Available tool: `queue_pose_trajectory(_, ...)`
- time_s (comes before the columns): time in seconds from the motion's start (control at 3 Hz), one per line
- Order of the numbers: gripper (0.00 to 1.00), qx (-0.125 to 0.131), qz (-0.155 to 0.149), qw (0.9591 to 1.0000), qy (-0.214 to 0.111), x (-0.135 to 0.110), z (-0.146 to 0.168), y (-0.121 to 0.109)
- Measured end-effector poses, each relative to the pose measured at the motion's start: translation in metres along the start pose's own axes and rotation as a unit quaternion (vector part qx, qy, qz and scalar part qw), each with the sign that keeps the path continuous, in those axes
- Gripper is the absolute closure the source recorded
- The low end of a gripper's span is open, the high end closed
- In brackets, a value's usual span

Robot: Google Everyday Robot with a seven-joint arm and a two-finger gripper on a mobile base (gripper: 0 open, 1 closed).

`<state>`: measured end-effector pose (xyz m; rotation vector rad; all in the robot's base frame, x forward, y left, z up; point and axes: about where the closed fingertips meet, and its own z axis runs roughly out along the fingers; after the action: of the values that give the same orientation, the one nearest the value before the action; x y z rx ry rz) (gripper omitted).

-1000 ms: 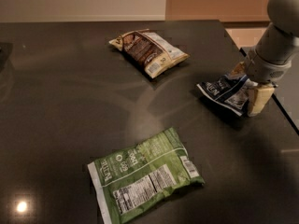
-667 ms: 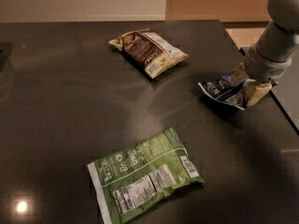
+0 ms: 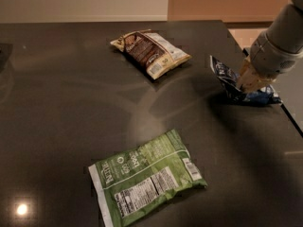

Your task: Move blue chip bag near green jalapeno chip bag

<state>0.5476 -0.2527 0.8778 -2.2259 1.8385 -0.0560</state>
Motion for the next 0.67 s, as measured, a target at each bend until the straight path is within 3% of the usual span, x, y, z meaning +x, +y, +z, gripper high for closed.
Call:
queue_pose_trajectory(0.33,1.0,-0.003,0.029,0.9988,-0.04,-0.034,-0.023,0.011)
queue_pose_trajectory(0.67,1.0,-0.018,0.049,0.9949,-0.086,-0.073,-0.038,0.027)
